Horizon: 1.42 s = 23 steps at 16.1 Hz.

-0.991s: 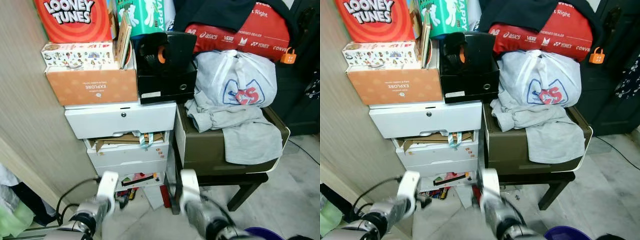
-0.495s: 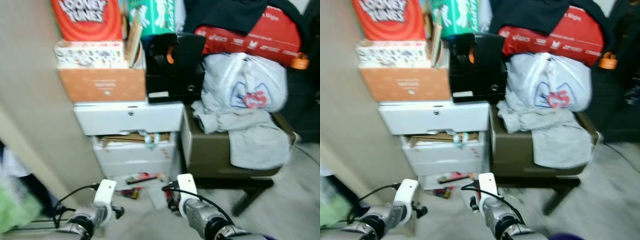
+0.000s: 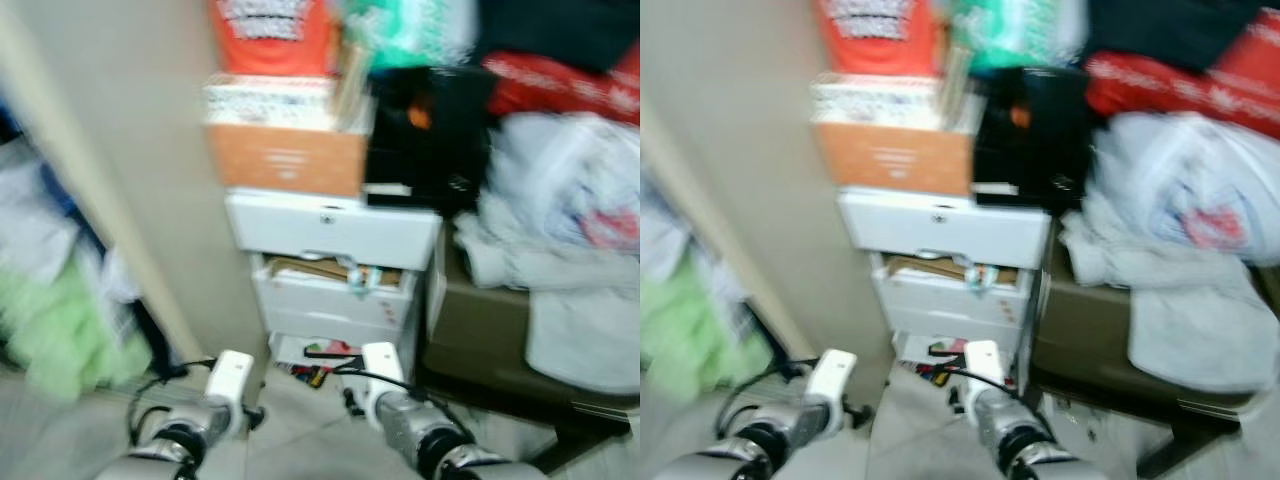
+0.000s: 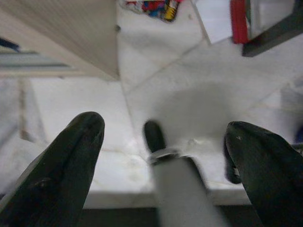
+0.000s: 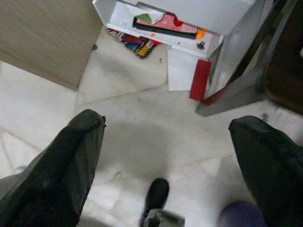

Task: Clean up the room

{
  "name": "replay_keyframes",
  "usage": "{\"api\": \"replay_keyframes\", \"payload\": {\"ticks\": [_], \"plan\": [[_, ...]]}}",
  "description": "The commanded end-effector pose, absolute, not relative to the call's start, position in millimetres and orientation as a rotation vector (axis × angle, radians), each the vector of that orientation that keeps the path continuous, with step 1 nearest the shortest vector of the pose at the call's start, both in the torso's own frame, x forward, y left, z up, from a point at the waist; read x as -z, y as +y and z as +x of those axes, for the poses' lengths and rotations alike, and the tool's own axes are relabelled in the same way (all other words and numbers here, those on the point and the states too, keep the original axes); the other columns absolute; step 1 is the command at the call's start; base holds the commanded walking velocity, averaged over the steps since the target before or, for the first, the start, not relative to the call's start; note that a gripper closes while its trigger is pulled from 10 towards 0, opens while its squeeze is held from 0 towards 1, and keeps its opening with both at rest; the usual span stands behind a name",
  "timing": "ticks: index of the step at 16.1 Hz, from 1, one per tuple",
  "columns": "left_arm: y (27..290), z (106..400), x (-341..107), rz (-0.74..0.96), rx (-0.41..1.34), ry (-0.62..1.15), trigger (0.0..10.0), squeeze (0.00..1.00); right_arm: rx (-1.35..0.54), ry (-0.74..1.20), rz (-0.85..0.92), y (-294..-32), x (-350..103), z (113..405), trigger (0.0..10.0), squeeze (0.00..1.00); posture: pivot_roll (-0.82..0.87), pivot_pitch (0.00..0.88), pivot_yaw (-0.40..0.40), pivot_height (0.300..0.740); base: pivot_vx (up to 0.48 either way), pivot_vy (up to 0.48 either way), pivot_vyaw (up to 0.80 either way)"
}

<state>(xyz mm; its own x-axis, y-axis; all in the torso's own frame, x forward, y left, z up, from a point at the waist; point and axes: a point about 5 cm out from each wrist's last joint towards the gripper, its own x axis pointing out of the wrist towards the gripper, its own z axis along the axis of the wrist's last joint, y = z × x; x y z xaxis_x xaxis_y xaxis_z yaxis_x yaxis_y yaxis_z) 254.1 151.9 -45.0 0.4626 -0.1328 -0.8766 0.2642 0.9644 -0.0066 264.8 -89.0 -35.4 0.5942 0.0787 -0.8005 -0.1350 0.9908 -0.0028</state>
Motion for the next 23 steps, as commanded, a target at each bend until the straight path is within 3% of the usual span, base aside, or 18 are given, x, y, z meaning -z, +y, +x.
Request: {"api": "replay_keyframes", "payload": {"ticks": [1,23], "plan": [[160.6,259.3,40.7,0.166,0.232,1.050,10.0,0.00,-0.159,0.910,-0.061,-78.5,30.5,268.6,10.0,0.00,-0.12,0.000,-0.011,0.740,0.000,0.000,0.80],[158.2,258.8,41.3,0.155,0.233,1.050,10.0,0.00,-0.214,0.888,-0.110,-72.7,28.4,269.9,10.0,0.00,-0.12,0.000,-0.020,0.740,0.000,0.000,0.80]]}}
